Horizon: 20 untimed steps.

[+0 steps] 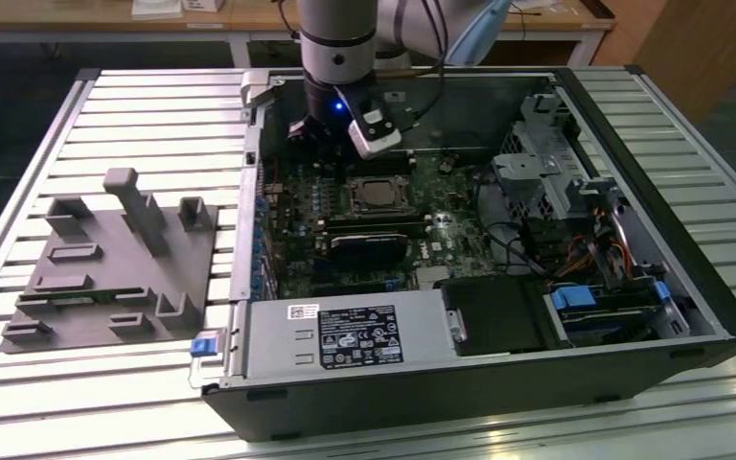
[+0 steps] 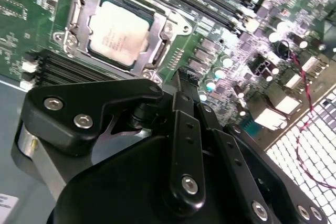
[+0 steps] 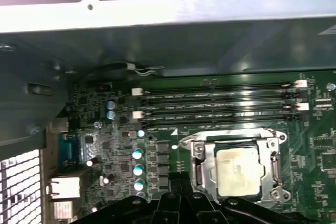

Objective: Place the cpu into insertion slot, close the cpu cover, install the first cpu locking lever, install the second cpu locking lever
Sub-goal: 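Install the first cpu locking lever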

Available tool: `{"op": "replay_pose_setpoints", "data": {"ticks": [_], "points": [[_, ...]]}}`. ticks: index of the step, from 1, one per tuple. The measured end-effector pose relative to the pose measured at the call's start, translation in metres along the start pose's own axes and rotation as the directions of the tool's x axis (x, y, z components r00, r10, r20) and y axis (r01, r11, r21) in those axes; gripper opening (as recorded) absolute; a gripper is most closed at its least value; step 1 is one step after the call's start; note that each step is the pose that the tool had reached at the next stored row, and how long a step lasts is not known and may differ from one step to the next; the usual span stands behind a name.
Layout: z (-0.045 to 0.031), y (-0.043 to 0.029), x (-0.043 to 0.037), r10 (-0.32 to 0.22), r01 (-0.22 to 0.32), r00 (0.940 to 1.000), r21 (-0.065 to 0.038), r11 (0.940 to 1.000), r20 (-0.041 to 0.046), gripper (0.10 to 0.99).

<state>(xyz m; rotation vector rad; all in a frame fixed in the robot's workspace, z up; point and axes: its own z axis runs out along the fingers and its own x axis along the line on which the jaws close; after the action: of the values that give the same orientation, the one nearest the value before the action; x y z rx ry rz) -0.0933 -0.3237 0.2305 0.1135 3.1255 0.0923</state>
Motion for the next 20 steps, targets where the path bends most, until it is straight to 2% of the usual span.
{"op": "replay_pose_setpoints", "data": {"ticks": [6, 8, 13, 20], "points": [[-0.0001, -0.0004, 0.0054, 0.0, 0.0, 1.0, -0.001, 1.0, -0.0003, 0.106], [-0.0001, -0.0005, 0.0058, 0.0, 0.0, 1.0, -0.006, 1.0, -0.0006, 0.106], [-0.0001, -0.0005, 0.0066, 0.0, 0.0, 1.0, -0.032, 0.9995, -0.0023, 0.106], [-0.0001, -0.0006, 0.0085, 0.001, -0.001, 1.0, -0.083, 0.9966, -0.0061, 0.106]]}}
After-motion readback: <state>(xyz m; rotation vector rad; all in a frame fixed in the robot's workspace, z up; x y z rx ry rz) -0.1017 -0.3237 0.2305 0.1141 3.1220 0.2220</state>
